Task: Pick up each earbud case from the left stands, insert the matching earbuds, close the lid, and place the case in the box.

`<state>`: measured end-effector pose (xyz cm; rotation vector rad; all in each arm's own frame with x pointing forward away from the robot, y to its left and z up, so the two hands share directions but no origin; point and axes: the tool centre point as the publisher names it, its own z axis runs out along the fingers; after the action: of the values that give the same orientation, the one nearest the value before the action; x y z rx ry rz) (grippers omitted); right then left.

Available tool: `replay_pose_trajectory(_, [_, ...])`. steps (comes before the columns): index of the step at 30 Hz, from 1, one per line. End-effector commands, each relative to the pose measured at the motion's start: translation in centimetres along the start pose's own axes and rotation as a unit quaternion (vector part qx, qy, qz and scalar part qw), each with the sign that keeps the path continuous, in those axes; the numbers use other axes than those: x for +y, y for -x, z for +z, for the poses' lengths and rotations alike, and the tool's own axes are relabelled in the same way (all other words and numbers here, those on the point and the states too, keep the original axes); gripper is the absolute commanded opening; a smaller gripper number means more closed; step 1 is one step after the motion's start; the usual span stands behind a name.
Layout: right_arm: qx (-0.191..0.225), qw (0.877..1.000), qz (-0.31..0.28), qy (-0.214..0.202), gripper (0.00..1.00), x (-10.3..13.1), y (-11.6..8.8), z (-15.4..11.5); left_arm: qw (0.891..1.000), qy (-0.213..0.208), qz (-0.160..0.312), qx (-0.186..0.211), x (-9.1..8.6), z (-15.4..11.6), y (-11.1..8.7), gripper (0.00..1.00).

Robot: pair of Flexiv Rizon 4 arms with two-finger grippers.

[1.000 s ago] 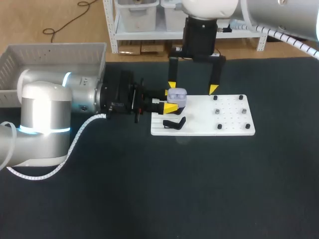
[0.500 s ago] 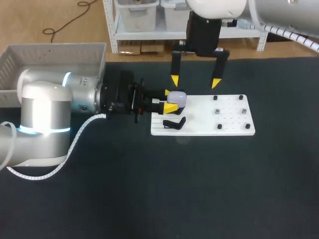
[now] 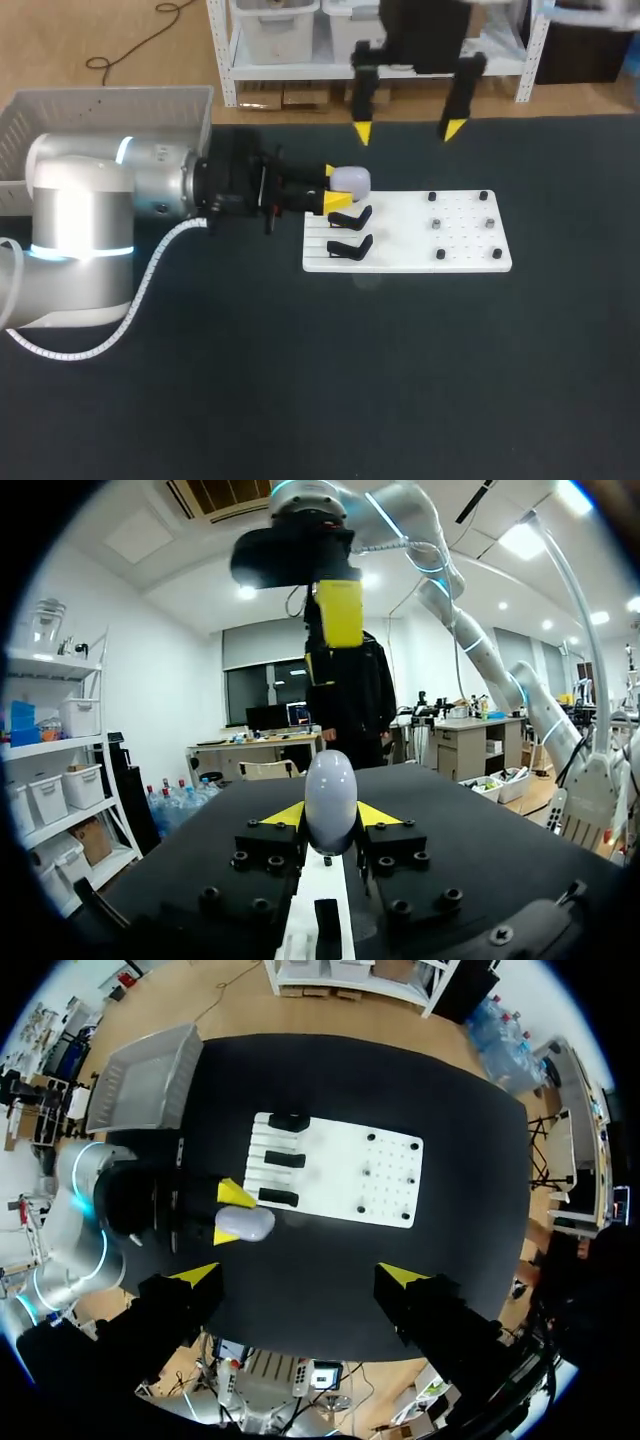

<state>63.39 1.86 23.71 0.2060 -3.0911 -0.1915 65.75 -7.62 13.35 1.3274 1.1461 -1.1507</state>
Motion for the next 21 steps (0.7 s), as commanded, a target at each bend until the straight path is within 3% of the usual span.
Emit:
replay_pose_trajectory(1, [-0.189, 0.982, -0.004, 0.026, 1.0, -1.3, -5.0, -0.7, 1.0, 0.029, 0.003, 0.011, -1.1, -0.9, 1.4, 0.0])
replay_pose_trajectory(4, [-0.189, 0.982, -0.004, 0.026, 1.0, -1.3, -5.0, -0.7, 0.997, 0.067, -0.039, -0.019, -0.8, -2.2, 2.8, 0.0])
replay_pose_trajectory(9, [-0.189, 0.982, -0.004, 0.026, 1.0, -1.3, -5.0, -0.7, 0.99, 0.136, -0.035, -0.027, 0.9, -5.4, 5.4, 0.0])
replay_pose_trajectory(21, [-0.189, 0.982, -0.004, 0.026, 1.0, -1.3, -5.0, -0.7, 0.963, 0.255, 0.041, 0.08, 5.8, -14.1, 8.4, 0.0])
